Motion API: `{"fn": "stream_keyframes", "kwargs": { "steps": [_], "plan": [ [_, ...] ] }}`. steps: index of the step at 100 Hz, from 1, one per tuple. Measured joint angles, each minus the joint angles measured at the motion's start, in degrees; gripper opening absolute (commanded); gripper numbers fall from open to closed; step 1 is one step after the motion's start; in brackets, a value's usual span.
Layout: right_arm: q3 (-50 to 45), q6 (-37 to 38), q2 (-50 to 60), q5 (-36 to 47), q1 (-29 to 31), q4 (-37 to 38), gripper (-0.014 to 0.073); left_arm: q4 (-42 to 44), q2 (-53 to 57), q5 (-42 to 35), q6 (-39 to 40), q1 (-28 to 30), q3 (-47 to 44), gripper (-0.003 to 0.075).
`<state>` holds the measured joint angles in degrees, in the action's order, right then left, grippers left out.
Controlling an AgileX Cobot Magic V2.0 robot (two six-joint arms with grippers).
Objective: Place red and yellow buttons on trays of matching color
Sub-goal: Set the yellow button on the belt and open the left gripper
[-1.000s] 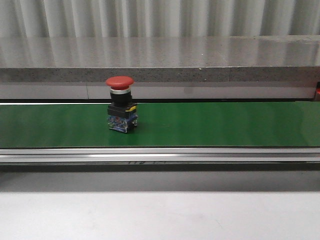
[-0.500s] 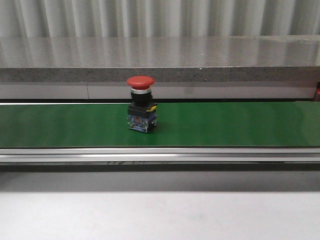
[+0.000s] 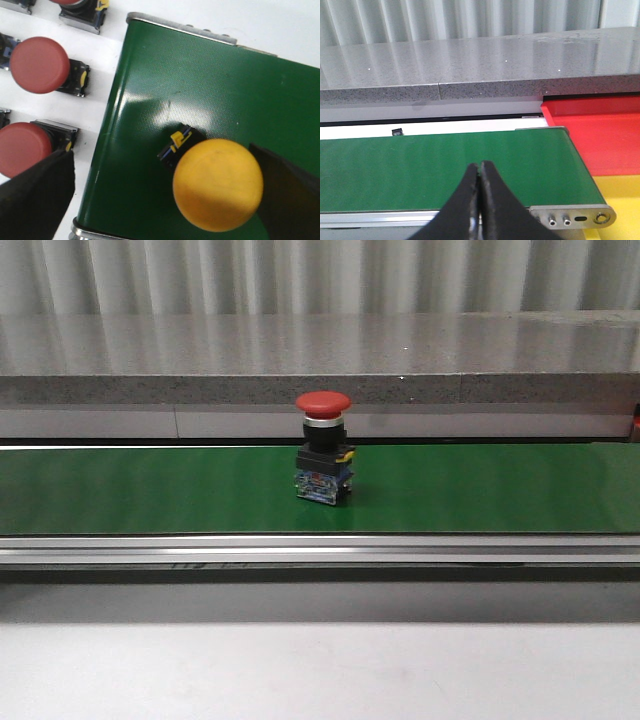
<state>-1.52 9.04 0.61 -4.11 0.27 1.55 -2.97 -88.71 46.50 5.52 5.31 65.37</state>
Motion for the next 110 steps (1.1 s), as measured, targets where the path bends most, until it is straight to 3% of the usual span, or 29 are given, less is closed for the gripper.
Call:
{"fn": "stream_keyframes", "kwargs": {
  "steps": [33,52,76,85,107,110],
  "plan": [
    [0.0,0.0,0.0,0.0,0.0,0.0,-0.0067,-0.48,16.22,-4.94,-1.38,-6.51,-2.0,0.0619],
    [0.0,0.0,0.0,0.0,0.0,0.0,-0.0067,-0.59,30.76,-10.58,-1.38,-9.56,-11.79,0.0619],
    [0.0,0.0,0.0,1.22,0.0,0.0,-0.0067,-0.59,49.41,-11.69,-1.38,-10.19,-26.23,0.0593],
    [0.0,0.0,0.0,1.3,0.0,0.0,-0.0067,-0.59,56.33,-11.83,-1.38,-10.19,-30.98,0.0488],
    [0.0,0.0,0.0,1.0,0.0,0.0,-0.0067,-0.37,67.49,-14.06,-1.38,-10.19,-38.8,-0.0001],
    [0.28,0.0,0.0,0.37,0.0,0.0,-0.0067,-0.37,68.42,-14.41,-1.38,-10.19,-39.31,-0.0016]
  ]
}}
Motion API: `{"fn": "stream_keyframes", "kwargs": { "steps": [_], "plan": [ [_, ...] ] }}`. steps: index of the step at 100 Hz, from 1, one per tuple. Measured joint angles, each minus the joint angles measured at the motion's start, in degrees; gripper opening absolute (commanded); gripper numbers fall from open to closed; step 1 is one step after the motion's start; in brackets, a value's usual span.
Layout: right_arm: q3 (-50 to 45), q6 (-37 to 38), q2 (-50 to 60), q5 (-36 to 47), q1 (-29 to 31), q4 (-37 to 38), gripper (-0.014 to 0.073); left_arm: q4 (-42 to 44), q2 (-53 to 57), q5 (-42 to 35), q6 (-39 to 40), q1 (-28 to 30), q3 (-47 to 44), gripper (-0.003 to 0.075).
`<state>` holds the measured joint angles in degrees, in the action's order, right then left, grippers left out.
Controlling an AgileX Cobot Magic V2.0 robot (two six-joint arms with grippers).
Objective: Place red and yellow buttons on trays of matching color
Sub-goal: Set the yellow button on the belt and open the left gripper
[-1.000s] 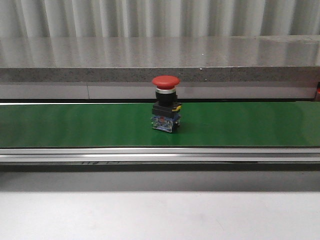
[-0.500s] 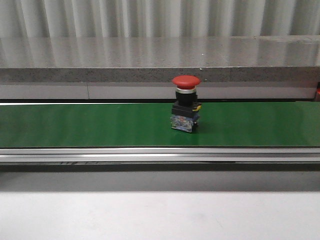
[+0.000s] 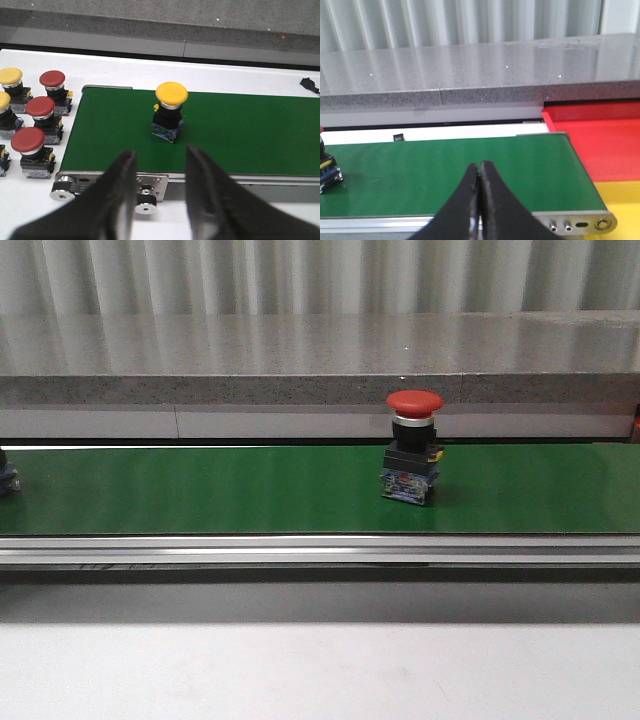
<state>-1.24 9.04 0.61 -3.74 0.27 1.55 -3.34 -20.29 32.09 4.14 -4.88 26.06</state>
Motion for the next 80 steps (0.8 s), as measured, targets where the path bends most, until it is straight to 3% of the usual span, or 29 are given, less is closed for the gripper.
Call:
{"fn": "stream_keyframes", "kwargs": {
  "steps": [23,57,80],
  "plan": [
    [10.74,0.34,-5.86,-7.6,0.0,-0.18,-0.0067,0.0,1.32,-2.59,0.0,0.0,-0.89,-0.002],
    [35.94,0.34,-34.26,-32.03,0.0,-0.4,-0.0067,0.0,1.32,-3.08,0.0,0.0,-0.89,-0.002],
    [42.41,0.34,-48.3,-35.44,0.0,-0.57,-0.0038,0.08,1.32,-3.08,0.0,0.0,-0.98,-0.002]
  ]
}}
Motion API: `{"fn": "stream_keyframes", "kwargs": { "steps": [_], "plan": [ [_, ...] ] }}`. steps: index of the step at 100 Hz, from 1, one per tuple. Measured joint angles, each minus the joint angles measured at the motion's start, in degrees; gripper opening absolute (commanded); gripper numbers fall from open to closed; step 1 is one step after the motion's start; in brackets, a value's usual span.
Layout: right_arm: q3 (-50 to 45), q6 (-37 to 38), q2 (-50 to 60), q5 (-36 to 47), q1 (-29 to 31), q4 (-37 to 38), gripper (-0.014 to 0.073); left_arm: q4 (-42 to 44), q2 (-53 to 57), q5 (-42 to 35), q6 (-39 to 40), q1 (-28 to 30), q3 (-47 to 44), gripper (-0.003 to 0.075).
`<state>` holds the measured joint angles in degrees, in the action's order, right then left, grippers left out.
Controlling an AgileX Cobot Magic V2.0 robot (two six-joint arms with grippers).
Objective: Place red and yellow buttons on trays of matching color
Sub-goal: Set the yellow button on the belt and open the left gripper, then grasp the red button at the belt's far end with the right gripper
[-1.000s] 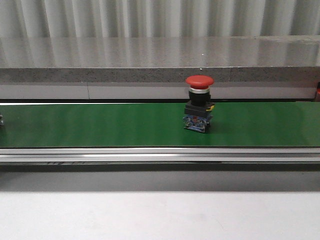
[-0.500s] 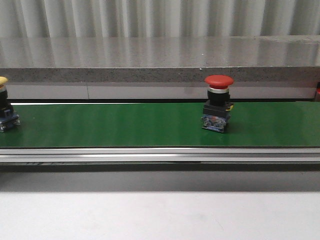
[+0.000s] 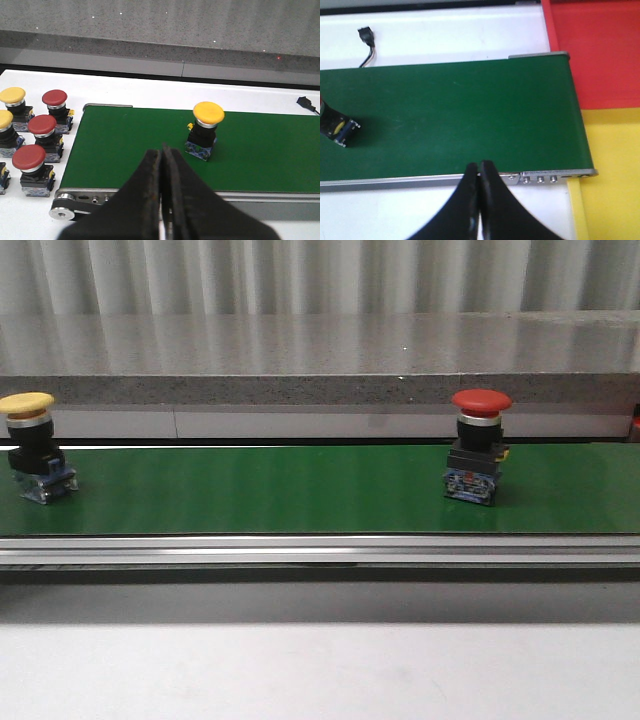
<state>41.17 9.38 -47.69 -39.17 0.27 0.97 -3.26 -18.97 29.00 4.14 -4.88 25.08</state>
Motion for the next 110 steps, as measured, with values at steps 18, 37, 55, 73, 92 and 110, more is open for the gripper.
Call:
{"fn": "stream_keyframes", "kwargs": {
  "steps": [18,37,55,73,92,110],
  "plan": [
    [0.23,0.14,-4.46,-0.57,0.0,-0.97,0.0283,0.0,0.0,0.0,0.0,0.0,0.0,-0.002],
    [0.32,0.14,-5.02,-0.57,0.0,-1.59,0.067,0.0,0.0,0.0,0.0,0.0,0.0,-0.002],
    [0.85,-1.11,-5.64,-0.57,-0.71,-4.92,0.0633,0.0,0.0,0.0,0.0,0.0,0.0,-0.002],
    [3.77,-6.35,-10.26,-1.04,-5.57,-8.86,0.0633,0.0,0.0,-0.12,0.0,0.0,0.0,-0.002],
    [8.07,-8.14,-18.58,-0.8,-10.12,-9.63,0.0633,0.0,0.0,-0.12,0.0,0.0,0.0,-0.002],
    [12.07,-8.52,-26.48,1.03,-11.21,-9.68,0.0633,0.0,0.0,-0.12,0.0,0.0,0.0,-0.002]
  ]
}}
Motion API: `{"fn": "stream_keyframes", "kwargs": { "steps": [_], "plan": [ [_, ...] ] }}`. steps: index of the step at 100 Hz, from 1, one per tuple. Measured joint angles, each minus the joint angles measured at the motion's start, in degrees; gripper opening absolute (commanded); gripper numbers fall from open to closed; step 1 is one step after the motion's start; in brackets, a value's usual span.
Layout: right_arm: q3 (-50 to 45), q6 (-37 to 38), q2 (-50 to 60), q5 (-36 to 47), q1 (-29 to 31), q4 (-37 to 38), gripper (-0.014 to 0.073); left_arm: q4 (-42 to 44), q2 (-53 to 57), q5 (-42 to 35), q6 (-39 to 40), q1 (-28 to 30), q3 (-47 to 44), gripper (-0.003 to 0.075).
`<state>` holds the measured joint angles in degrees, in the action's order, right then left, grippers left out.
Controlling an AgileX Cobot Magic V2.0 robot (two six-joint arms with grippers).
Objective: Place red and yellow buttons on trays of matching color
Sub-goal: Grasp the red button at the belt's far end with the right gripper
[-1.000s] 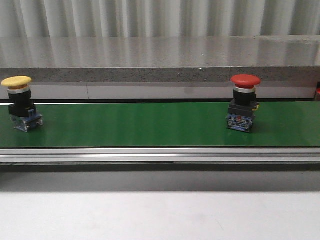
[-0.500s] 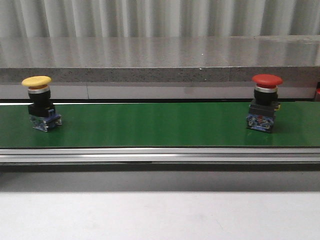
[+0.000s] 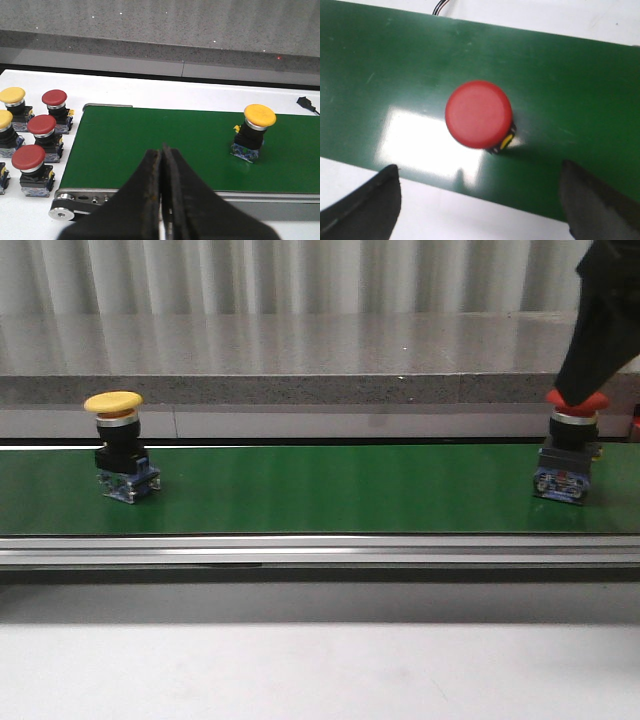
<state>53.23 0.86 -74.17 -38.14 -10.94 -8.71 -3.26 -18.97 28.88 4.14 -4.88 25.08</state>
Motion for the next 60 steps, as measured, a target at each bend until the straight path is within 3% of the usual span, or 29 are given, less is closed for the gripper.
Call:
{"fn": "stream_keyframes", "kwargs": {
  "steps": [11,18,35,42,60],
  "plan": [
    [1.57,-0.08,-3.99,2.62,0.0,0.78,0.0631,0.0,0.0,0.0,0.0,0.0,0.0,-0.002],
    [2.25,-0.08,-6.19,3.88,0.0,1.36,0.0579,0.0,0.0,0.0,0.0,0.0,0.0,-0.002],
    [3.29,-0.08,-9.78,4.47,0.72,1.71,0.0214,0.0,0.0,0.0,0.0,0.0,0.0,-0.002],
    [3.68,-0.08,-10.2,3.9,1.84,1.85,0.0114,0.0,0.0,0.0,0.0,0.0,0.0,-0.002],
    [6.9,-0.08,-10.46,0.69,6.29,1.85,0.0094,0.0,0.0,0.0,0.0,0.0,0.0,-0.002]
  ]
}}
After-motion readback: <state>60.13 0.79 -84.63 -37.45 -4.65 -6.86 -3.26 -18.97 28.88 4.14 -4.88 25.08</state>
